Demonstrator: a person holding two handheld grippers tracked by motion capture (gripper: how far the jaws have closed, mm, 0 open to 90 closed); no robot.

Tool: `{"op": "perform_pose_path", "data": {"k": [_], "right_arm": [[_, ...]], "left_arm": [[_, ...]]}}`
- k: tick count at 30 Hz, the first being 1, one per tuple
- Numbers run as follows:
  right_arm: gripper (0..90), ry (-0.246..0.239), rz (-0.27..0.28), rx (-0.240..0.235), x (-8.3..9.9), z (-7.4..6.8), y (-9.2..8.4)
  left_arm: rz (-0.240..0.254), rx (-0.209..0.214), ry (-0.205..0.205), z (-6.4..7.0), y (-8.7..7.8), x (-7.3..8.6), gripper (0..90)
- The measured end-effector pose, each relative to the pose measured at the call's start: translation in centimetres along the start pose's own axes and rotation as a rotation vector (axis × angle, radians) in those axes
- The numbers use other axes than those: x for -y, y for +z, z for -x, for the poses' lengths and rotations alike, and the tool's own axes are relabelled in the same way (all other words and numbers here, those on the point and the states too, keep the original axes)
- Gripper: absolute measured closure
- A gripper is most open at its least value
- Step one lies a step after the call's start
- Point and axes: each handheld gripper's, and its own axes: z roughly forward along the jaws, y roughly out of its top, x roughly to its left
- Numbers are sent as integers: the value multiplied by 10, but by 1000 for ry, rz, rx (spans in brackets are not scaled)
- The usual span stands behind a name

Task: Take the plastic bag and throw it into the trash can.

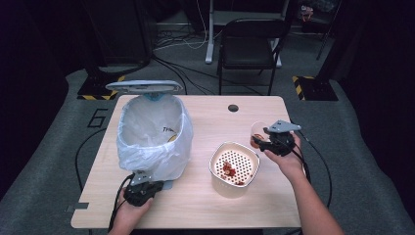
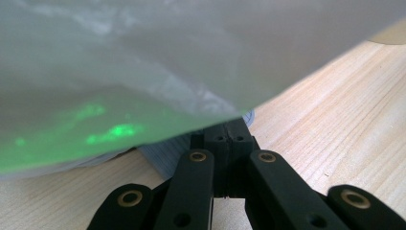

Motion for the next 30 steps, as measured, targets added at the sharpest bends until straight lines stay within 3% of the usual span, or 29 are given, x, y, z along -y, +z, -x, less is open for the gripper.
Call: {"op": "perform_pose_path", "data": {"k": [3,13,17,22,27,30], "right_arm": [[429,43,-21,10,19,4,-4],[419,99,-67,17,60,5,3],[408,122,-63,12,67,5,4],[326,158,-68,12,77,6,8],[277,209,-34,5,80,7,10],[263,210,-18,16,79,6,12]], "left_arm": [[0,-2,1,0,0,0,900],[0,-1,0,0,0,0,900],[0,0,-1,0,0,0,900],[-1,0,0,0,0,0,900],[0,0,-1,0,0,0,900],[0,-1,-1,0,0,0,900]]}}
